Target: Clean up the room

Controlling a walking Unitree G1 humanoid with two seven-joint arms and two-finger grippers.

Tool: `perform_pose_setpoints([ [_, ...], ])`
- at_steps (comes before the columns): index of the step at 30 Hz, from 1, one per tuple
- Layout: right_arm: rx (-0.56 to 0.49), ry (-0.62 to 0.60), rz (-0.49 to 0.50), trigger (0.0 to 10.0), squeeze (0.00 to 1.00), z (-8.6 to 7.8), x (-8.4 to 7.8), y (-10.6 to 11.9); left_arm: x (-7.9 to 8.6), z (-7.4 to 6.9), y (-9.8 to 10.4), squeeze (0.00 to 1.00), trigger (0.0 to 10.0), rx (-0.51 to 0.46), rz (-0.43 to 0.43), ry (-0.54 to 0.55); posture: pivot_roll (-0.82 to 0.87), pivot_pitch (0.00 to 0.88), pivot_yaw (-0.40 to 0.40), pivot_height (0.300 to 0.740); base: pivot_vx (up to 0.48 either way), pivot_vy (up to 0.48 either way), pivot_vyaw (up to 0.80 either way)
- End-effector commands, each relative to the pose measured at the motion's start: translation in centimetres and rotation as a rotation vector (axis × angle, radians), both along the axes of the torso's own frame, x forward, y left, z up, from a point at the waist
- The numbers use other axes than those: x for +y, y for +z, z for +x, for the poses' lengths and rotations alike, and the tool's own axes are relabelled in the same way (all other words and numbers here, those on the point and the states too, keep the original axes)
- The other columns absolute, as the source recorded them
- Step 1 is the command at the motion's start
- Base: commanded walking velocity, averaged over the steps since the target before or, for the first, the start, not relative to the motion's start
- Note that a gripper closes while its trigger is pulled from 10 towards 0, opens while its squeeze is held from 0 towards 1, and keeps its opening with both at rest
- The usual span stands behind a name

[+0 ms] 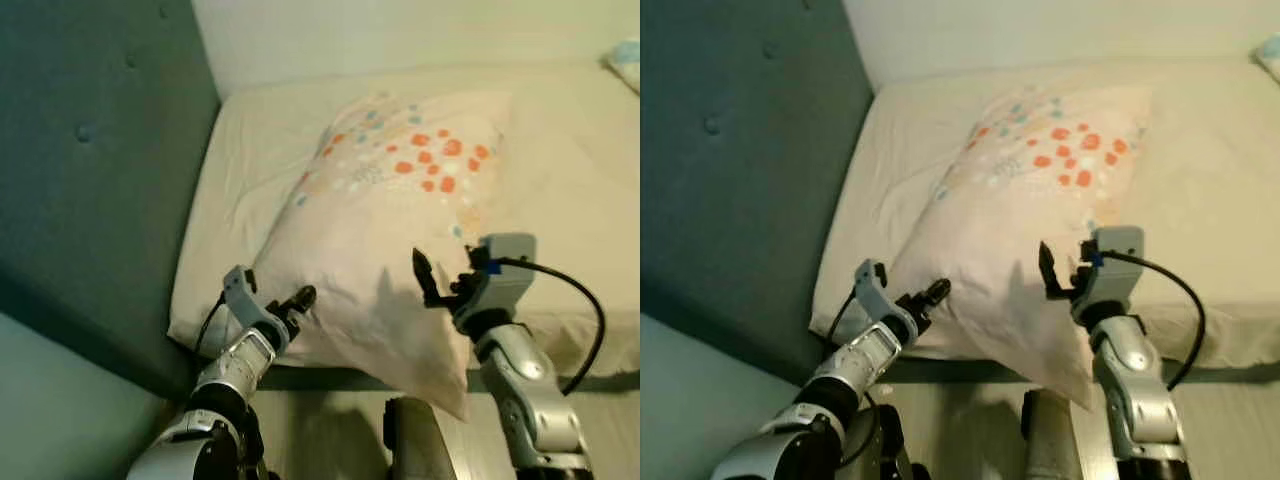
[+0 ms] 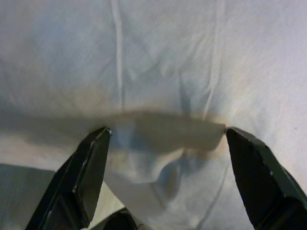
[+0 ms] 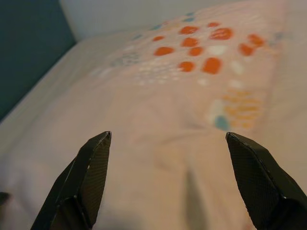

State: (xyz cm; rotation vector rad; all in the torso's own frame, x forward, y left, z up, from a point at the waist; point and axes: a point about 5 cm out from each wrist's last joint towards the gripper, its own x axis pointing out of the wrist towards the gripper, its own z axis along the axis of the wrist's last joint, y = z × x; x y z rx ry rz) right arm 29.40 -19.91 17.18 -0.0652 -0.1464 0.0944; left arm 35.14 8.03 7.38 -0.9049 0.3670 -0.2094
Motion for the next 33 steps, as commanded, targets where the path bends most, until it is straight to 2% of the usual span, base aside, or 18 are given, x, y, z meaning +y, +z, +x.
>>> perform_pose_setpoints([
  [1, -0.009, 0.057, -0.036, 10.0, 0.00, -0.3, 1.3, -0.2, -2.8, -1.0, -0.8, 1.00, 10.0, 0.053, -0.072, -0.038, -0.20, 0.328, 0.127, 0.598, 0.000, 0.000, 0.00],
  [4, 0.040, 0.210, -0.125, 10.0, 0.00, -1.0, 3.7, -1.2, -4.4, -1.6, -1.1, 1.00, 10.0, 0.089, -0.143, -0.077, -0.20, 0.335, 0.141, 0.598, 0.000, 0.000, 0.00],
  [6, 0.040, 0.210, -0.125, 10.0, 0.00, -1.0, 3.7, -1.2, -4.4, -1.6, -1.1, 1.00, 10.0, 0.089, -0.143, -0.077, -0.20, 0.335, 0.141, 0.598, 0.000, 0.000, 0.00],
  [8, 0.055, 0.244, -0.119, 10.0, 0.00, -1.5, 4.4, -1.5, -5.2, -1.8, -1.1, 1.00, 10.0, 0.101, -0.191, -0.096, -0.21, 0.342, 0.146, 0.598, 0.000, 0.000, 0.00],
  [10, 0.059, 0.214, -0.093, 10.0, 0.00, -1.6, 4.2, -1.6, -6.4, -2.1, -0.6, 1.00, 10.0, 0.104, -0.282, -0.136, -0.22, 0.345, 0.147, 0.598, 0.000, 0.000, 0.00],
  [12, 0.061, 0.198, -0.084, 10.0, 0.00, -1.6, 4.0, -1.6, -6.9, -2.1, -0.4, 1.00, 10.0, 0.096, -0.303, -0.161, -0.22, 0.345, 0.147, 0.598, 0.000, 0.000, 0.00],
  [13, 0.060, 0.184, -0.080, 10.0, 0.00, -1.5, 3.8, -1.6, -7.5, -2.3, -0.1, 1.00, 10.0, 0.081, -0.305, -0.204, -0.22, 0.349, 0.148, 0.598, 0.000, 0.000, 0.00],
  [16, 0.059, 0.176, -0.079, 10.0, 0.00, -1.5, 3.7, -1.6, -7.9, -2.4, 0.1, 1.00, 10.0, 0.071, -0.300, -0.233, -0.22, 0.350, 0.148, 0.598, 0.000, 0.000, 0.00],
  [17, 0.055, 0.159, -0.074, 10.0, 0.00, -1.3, 3.4, -1.5, -8.5, -2.5, 0.3, 0.94, 10.0, 0.055, -0.271, -0.268, -0.22, 0.351, 0.149, 0.598, 0.000, 0.000, 0.00],
  [18, 0.053, 0.147, -0.071, 10.0, 0.00, -1.2, 3.2, -1.5, -8.9, -2.6, 0.4, 0.94, 10.0, 0.046, -0.252, -0.289, -0.22, 0.351, 0.149, 0.598, 0.000, 0.000, 0.00],
  [21, 0.043, 0.130, -0.067, 10.0, 0.00, -0.9, 3.0, -1.2, -9.6, -2.6, 0.9, 0.88, 10.0, 0.027, -0.276, -0.315, -0.22, 0.353, 0.154, 0.598, 0.000, 0.000, 0.00],
  [23, 0.042, 0.126, -0.067, 10.0, 0.00, -0.8, 2.9, -1.2, -9.7, -2.5, 1.2, 0.88, 10.0, 0.016, -0.286, -0.320, -0.22, 0.353, 0.154, 0.598, 0.000, 0.000, 0.00],
  [24, 0.039, 0.122, -0.066, 10.0, 0.00, -0.8, 2.9, -1.0, -9.9, -2.4, 1.6, 0.79, 10.0, -0.008, -0.305, -0.327, -0.22, 0.354, 0.156, 0.598, 0.000, 0.000, 0.00],
  [26, 0.038, 0.120, -0.065, 10.0, 0.00, -0.7, 2.9, -1.0, -10.1, -2.3, 1.9, 0.79, 10.0, -0.023, -0.318, -0.332, -0.22, 0.354, 0.156, 0.598, 0.000, 0.000, 0.00],
  [27, 0.038, 0.114, -0.065, 10.0, 0.00, -0.6, 2.9, -0.9, -10.3, -2.2, 2.6, 0.40, 10.0, -0.052, -0.359, -0.340, -0.23, 0.354, 0.161, 0.598, 0.000, 0.000, 0.00],
  [29, 0.038, 0.110, -0.065, 10.0, 0.00, -0.6, 2.8, -0.9, -10.5, -2.0, 3.1, 0.40, 10.0, -0.073, -0.388, -0.346, -0.23, 0.354, 0.161, 0.598, 0.000, 0.000, 0.00],
  [30, 0.037, 0.103, -0.067, 10.0, 0.00, -0.5, 2.8, -0.8, -10.6, -1.9, 3.4, 0.11, 10.0, -0.091, -0.368, -0.357, -0.23, 0.355, 0.162, 0.598, 0.000, 0.000, 0.00],
  [33, 0.040, 0.088, -0.073, 10.0, 0.00, -0.1, 2.5, -0.6, -10.6, -1.4, 3.9, 0.09, 10.0, -0.090, -0.322, -0.332, -0.23, 0.373, 0.166, 0.598, 0.000, 0.000, 0.00],
])
